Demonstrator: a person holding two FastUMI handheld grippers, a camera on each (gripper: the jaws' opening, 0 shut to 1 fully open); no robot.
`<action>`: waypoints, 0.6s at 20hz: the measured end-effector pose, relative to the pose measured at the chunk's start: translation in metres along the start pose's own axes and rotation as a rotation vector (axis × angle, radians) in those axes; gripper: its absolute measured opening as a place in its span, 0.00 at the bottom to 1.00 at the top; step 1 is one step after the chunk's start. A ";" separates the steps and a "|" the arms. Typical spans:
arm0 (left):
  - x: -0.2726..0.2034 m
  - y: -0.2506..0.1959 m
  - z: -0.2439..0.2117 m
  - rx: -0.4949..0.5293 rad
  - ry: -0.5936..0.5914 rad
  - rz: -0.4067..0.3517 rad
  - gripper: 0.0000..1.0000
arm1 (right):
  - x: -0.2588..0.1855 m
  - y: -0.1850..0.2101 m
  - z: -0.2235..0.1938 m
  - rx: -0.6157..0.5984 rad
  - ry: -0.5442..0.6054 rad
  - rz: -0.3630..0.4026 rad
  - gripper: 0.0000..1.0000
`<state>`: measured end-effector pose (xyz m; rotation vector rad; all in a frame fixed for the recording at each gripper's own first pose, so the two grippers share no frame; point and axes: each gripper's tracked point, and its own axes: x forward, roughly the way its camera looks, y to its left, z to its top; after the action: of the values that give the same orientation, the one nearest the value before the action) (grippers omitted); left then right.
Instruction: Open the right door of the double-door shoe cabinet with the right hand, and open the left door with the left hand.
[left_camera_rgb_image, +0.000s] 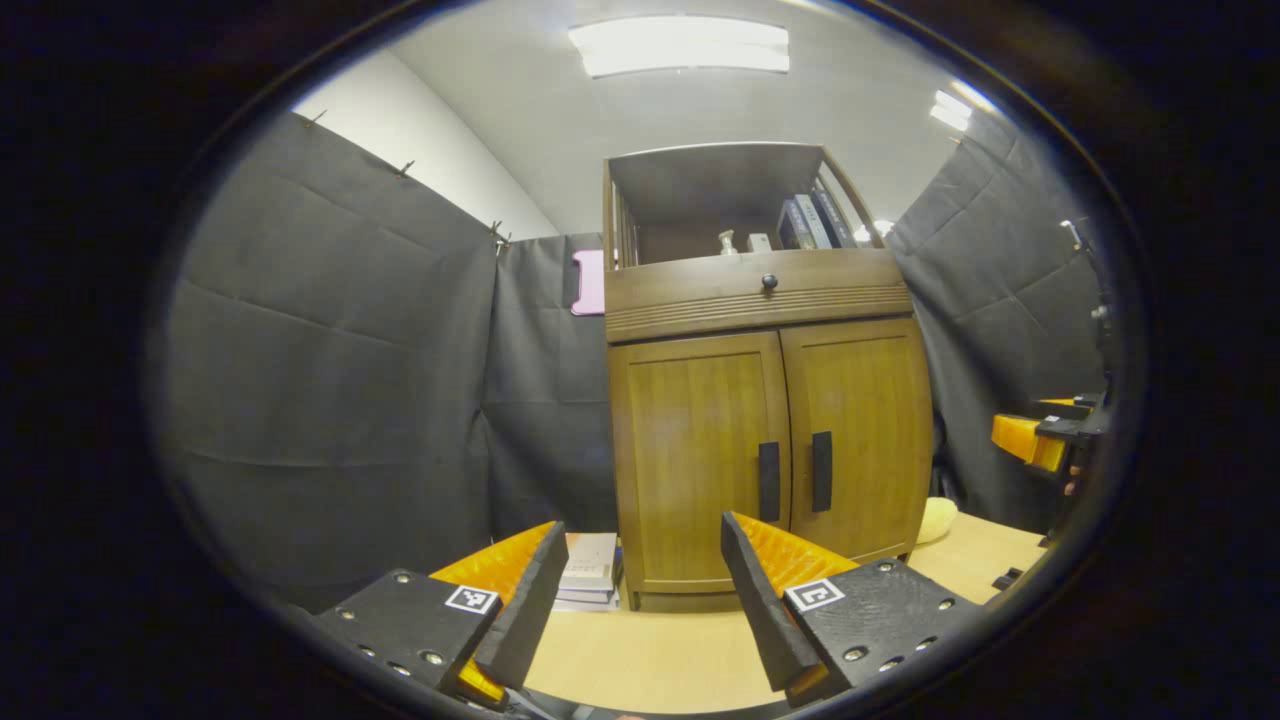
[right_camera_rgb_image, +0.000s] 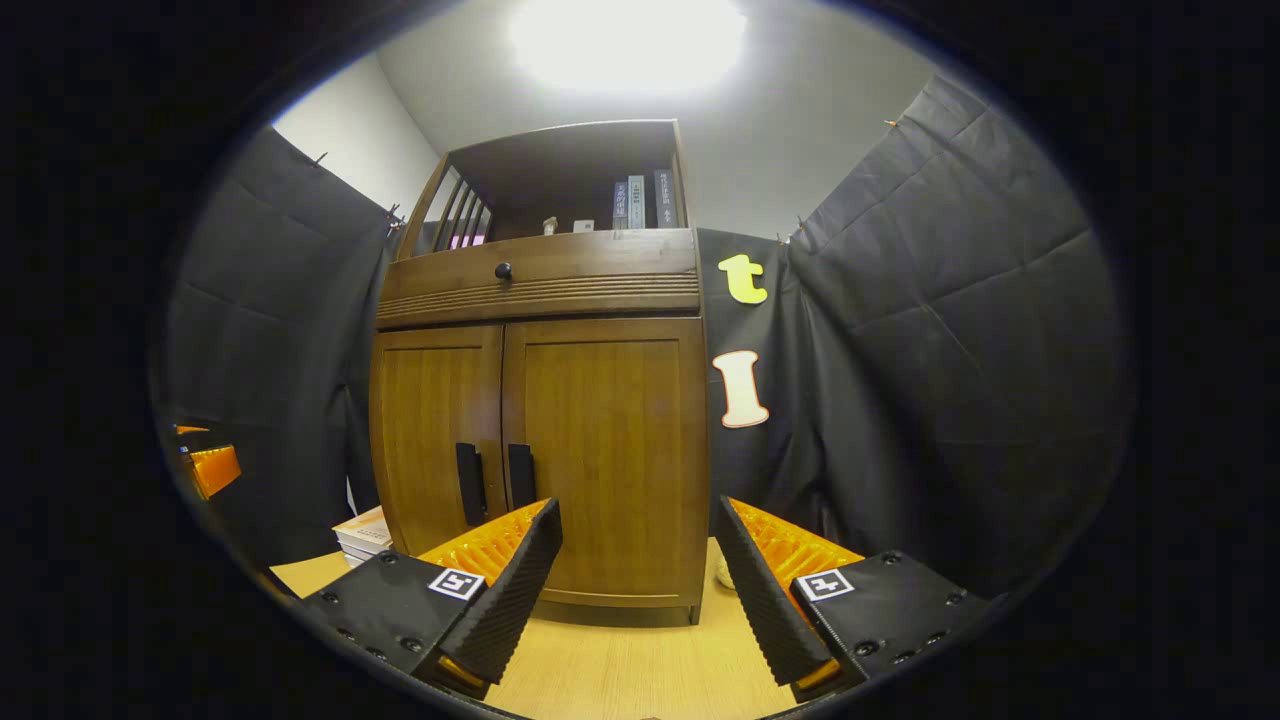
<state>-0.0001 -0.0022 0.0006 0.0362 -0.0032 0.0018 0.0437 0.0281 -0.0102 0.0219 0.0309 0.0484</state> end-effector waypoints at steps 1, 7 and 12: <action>-0.001 0.004 0.001 0.001 -0.001 0.007 0.90 | 0.006 0.004 0.001 0.003 -0.004 0.010 0.97; -0.010 0.021 0.004 0.016 -0.002 0.052 0.90 | 0.047 0.034 0.005 0.013 -0.020 0.065 0.97; -0.017 0.034 0.005 0.027 0.002 0.097 0.90 | 0.077 0.059 0.004 0.029 -0.026 0.100 0.97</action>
<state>-0.0172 0.0318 0.0068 0.0626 -0.0026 0.0986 0.1180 0.0906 -0.0074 0.0530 0.0045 0.1477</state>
